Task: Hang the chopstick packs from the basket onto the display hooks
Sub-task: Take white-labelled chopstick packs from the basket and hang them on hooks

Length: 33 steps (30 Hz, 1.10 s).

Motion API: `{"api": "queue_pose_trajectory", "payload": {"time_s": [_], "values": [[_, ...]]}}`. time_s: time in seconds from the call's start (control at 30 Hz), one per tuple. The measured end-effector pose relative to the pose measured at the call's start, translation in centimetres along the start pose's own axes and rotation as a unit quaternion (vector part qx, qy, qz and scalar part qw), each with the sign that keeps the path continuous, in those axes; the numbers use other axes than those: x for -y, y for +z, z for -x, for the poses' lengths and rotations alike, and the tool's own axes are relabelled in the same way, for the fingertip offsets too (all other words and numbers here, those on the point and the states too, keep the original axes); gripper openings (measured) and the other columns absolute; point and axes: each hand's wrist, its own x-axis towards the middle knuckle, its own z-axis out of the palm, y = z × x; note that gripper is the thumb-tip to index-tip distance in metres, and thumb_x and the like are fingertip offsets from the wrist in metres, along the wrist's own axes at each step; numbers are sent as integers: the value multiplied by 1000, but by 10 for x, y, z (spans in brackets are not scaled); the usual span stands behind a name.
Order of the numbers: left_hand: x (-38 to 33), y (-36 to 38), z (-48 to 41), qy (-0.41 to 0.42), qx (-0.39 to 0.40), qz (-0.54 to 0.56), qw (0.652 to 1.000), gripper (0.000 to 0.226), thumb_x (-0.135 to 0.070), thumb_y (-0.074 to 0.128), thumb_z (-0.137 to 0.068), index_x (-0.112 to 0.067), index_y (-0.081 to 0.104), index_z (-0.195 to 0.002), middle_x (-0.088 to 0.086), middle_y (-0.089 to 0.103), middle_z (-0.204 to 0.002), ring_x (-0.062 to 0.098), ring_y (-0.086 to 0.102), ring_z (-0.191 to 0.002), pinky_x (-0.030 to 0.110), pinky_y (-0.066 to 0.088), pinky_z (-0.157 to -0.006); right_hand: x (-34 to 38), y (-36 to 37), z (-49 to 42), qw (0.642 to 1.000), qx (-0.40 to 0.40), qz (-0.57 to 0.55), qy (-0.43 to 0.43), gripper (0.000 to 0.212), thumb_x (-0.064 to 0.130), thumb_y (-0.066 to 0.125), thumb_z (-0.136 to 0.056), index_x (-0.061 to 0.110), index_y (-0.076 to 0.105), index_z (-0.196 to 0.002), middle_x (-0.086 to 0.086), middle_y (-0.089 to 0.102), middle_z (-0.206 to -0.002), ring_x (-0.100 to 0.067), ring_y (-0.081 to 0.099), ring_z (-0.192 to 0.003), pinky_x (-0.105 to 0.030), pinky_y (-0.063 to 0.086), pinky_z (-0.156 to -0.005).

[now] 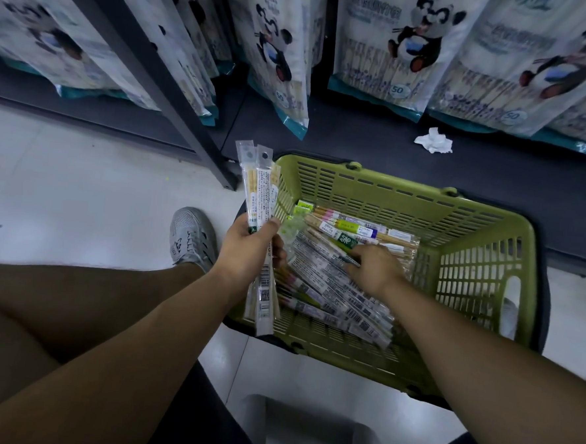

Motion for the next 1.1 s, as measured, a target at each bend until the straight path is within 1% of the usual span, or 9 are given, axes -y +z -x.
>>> {"api": "queue_pose_trajectory", "payload": {"time_s": [0.13, 0.2, 0.37, 0.53, 0.6, 0.7, 0.83, 0.97, 1.1], "values": [[-2, 4, -1, -30, -17, 23, 999, 21, -19, 58, -105, -4, 57, -119, 15, 66, -88, 23, 65, -67, 36, 59, -58, 4, -19, 5, 998, -14, -55, 10, 17, 38, 64, -97, 22, 65, -92, 2, 58, -76, -19, 56, -66, -24, 30, -50], [-2, 8, -2, -47, -9, 47, 998, 25, -19, 57, -105, -3, 55, -124, 17, 67, -95, 25, 68, -73, 43, 61, -67, 10, -33, 9, 993, -42, -107, 6, 31, 36, 64, -98, 28, 51, -71, 5, 50, -65, -23, 56, -62, -26, 29, -49], [0, 14, -3, -77, 1, 47, 996, 29, -20, 56, -106, -8, 52, -132, 20, 68, -120, 29, 74, -102, 49, 63, -81, 39, -59, 26, 972, -60, -225, -35, 19, 36, 67, -96, 27, 63, -80, 6, 60, -63, 2, 51, -42, -15, 32, -38], [-5, 21, 10, -20, 50, 56, 997, 29, -24, 50, -109, -19, 56, -137, 9, 74, -123, 28, 74, -108, 51, 59, -94, 84, -73, 48, 939, -5, -336, -77, 16, 36, 72, -93, 30, 68, -79, 17, 69, -63, 6, 60, -51, -13, 40, -46], [-11, 24, 15, 3, 60, 80, 995, 31, -23, 50, -108, -18, 54, -139, 10, 70, -130, 29, 70, -115, 52, 56, -99, 97, -80, 57, 946, -19, -302, -118, 25, 37, 70, -94, 22, 66, -75, 11, 61, -57, -2, 51, -44, -19, 37, -44], [-24, 29, 22, 13, 59, 120, 991, 39, -21, 53, -107, -13, 48, -145, 12, 66, -133, 29, 68, -117, 47, 57, -95, 108, -99, 69, 976, -81, -105, -172, 34, 52, 60, -96, 25, 55, -75, 5, 49, -77, -10, 46, -66, -29, 32, -54], [-55, 33, 31, 9, 92, 154, 984, 27, -16, 55, -105, -4, 61, -128, 11, 78, -102, 24, 76, -89, 33, 63, -71, 120, -127, 92, 947, -183, 188, -184, 56, 67, 34, -97, 26, 60, -123, -4, 49, -108, -24, 50, -105, -39, 46, -84], [-86, 36, 46, 24, 127, 161, 979, 30, -15, 62, -101, -2, 64, -128, 16, 77, -107, 27, 76, -90, 35, 62, -71, 129, -156, 119, 946, -190, 186, -186, 67, 67, 16, -97, 25, 52, -136, -5, 49, -111, -26, 50, -110, -43, 46, -91], [-99, 41, 71, 101, 138, 87, 981, 36, -21, 66, -100, -14, 60, -135, 9, 75, -121, 27, 72, -112, 50, 57, -97, 127, -200, 144, 964, -158, -39, -209, 38, 61, 37, -100, 32, 62, -95, 6, 52, -88, -14, 55, -85, -37, 47, -74]]}}
